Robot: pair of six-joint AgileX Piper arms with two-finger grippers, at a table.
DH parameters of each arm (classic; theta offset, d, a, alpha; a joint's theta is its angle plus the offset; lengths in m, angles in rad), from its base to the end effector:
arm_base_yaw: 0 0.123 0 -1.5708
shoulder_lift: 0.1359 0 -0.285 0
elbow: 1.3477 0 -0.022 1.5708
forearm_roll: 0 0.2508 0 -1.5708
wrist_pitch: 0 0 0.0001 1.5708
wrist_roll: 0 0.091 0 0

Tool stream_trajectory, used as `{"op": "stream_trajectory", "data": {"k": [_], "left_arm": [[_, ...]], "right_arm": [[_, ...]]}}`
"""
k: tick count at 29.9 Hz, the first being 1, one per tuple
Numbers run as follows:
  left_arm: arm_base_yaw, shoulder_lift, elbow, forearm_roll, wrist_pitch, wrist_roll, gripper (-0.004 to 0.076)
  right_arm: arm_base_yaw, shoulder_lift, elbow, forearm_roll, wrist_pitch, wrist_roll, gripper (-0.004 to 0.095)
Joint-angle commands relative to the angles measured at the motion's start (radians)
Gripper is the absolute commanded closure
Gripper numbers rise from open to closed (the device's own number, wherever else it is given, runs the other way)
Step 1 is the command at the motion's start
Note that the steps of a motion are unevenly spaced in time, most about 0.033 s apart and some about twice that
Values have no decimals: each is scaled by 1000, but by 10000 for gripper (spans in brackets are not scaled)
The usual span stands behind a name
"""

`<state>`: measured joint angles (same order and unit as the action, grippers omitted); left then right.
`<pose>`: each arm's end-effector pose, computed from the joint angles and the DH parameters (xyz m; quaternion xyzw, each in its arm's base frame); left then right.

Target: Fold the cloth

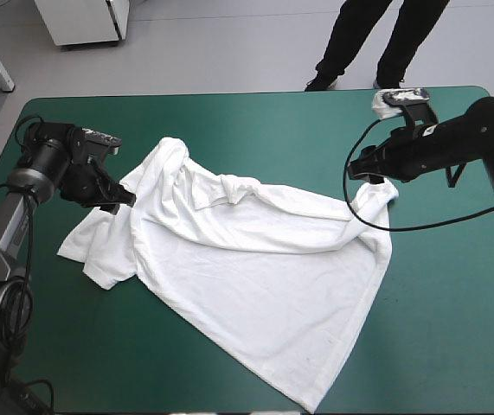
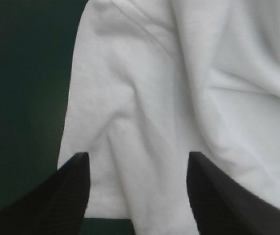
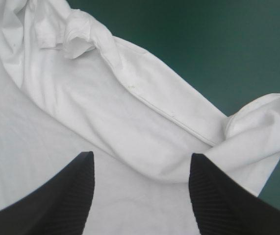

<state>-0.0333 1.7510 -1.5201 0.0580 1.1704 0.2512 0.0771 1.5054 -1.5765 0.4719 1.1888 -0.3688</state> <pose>0.3629 -0.0072 0.2918 0.1483 0.9802 0.0417 0.1241 0.3057 0.0621 0.3996 -0.1817 0.9196 0.1921 0.2905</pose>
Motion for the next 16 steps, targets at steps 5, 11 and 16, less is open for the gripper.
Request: {"op": "stream_trajectory", "data": {"k": [5,11,16], "left_arm": [[64,3,-23,-10,-73,13,293],[107,60,-34,-34,-73,20,293],[106,117,-34,-68,-68,28,293]], "right_arm": [[81,-42,-21,6,-38,-7,371],[100,-42,-21,29,-38,-3,371],[100,-42,-21,33,-36,-3,375]]}}
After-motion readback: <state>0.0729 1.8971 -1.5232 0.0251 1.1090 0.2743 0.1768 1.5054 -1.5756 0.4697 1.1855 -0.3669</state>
